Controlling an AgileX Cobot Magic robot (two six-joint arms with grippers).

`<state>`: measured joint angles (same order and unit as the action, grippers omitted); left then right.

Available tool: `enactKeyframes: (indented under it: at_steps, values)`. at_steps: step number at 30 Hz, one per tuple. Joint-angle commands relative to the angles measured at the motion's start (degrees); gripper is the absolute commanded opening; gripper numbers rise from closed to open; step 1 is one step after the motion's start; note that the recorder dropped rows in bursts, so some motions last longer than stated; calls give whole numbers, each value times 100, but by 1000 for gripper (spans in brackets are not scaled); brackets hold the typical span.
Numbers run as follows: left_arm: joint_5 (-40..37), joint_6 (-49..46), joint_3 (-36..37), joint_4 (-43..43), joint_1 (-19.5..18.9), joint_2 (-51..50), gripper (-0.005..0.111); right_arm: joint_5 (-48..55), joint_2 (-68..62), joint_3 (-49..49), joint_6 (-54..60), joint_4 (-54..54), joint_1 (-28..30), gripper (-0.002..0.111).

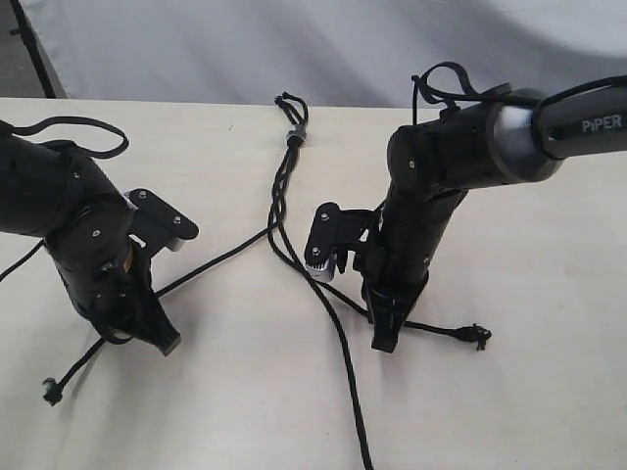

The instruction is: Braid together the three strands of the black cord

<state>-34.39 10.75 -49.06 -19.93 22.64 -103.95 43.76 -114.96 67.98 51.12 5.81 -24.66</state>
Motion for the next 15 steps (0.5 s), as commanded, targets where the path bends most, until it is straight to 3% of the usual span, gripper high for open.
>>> enactKeyframes:
  at_steps: [1,3,4,6,9,12,15]
  values:
    - [35,180,69,91,-23,-71,2,-78,-6,-21,72,21,36,15]
    - [35,193,69,91,-23,-71,6,-78,-6,-21,72,21,36,30]
    - [92,193,69,91,-23,-71,13,-78,-6,-21,72,21,36,45]
    - [154,193,69,91,-23,-71,25,-78,17,-21,61,21,36,61]
    - [174,193,69,91,-23,-71,37,-151,317,-10,-52,45,51,69]
    - [303,193,57,91,-23,-27,38,-173,1036,-10,-251,35,91,70]
    - [557,312,57,396,-23,425,38,-185,1718,-10,-620,35,564,70]
